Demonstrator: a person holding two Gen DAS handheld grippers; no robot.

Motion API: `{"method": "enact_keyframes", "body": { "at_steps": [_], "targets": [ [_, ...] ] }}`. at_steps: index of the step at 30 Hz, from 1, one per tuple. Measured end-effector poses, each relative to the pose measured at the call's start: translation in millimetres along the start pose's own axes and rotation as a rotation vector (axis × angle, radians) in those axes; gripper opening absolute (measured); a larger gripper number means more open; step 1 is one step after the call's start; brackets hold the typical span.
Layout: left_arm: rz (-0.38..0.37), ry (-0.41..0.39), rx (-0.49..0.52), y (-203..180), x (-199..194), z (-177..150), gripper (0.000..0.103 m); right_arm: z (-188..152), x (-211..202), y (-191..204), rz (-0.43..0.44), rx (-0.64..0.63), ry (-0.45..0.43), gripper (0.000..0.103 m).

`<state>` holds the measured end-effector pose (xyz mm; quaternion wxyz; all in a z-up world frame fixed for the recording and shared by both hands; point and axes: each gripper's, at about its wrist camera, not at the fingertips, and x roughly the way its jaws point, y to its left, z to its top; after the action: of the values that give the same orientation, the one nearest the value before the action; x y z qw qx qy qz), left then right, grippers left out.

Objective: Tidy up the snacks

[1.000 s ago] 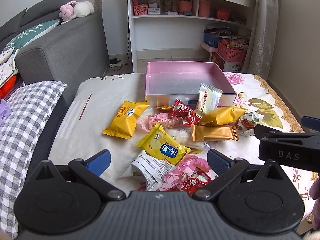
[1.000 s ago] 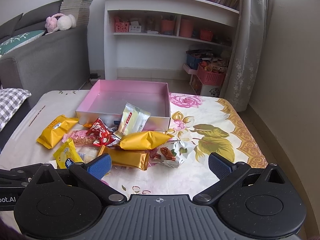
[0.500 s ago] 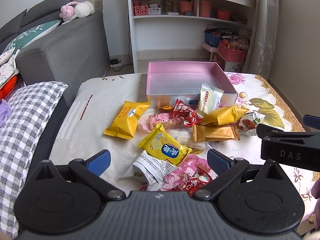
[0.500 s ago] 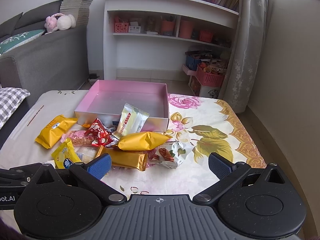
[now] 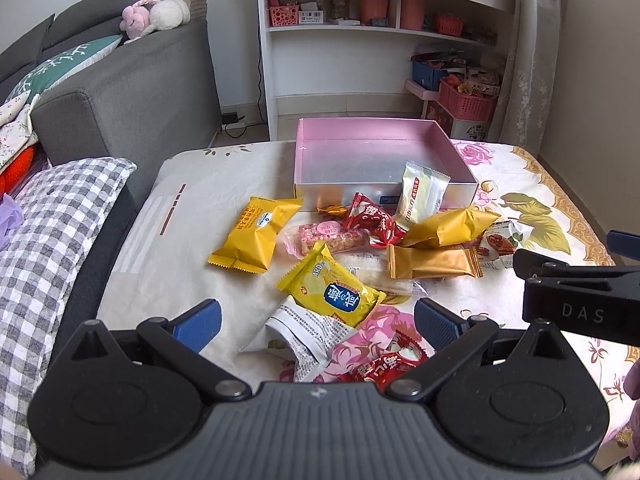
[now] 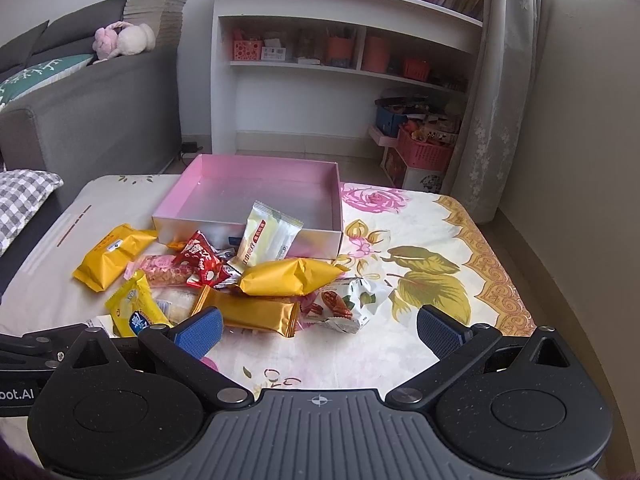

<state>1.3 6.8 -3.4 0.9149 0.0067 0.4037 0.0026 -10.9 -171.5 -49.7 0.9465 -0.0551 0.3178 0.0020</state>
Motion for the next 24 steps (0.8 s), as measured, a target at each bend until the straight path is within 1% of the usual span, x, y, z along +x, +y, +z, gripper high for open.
{"method": "enact_keyframes", "body": {
  "at_steps": [6, 11, 16, 19, 21, 24],
  "targets": [
    [0.020, -0.002, 0.000, -3, 3, -1, 0.103, 0, 4, 1, -0.019, -0.026, 0.009, 0.103],
    [0.022, -0.051, 0.022, -4, 8, 5, 0.103, 7, 14, -1, 0.042, -0.047, 0.074, 0.103],
    [-0.021, -0.015, 0.082, -7, 17, 18, 0.103, 21, 28, -11, 0.100, -0.046, 0.139, 0.103],
    [-0.040, 0.024, 0.130, -9, 28, 27, 0.102, 33, 37, -17, 0.132, -0.049, 0.161, 0.103],
    [-0.067, 0.056, 0.129, -6, 37, 33, 0.099, 43, 43, -22, 0.150, -0.036, 0.179, 0.103],
    [-0.100, 0.088, 0.102, 1, 53, 43, 0.099, 55, 57, -28, 0.188, 0.002, 0.210, 0.103]
  ]
}}
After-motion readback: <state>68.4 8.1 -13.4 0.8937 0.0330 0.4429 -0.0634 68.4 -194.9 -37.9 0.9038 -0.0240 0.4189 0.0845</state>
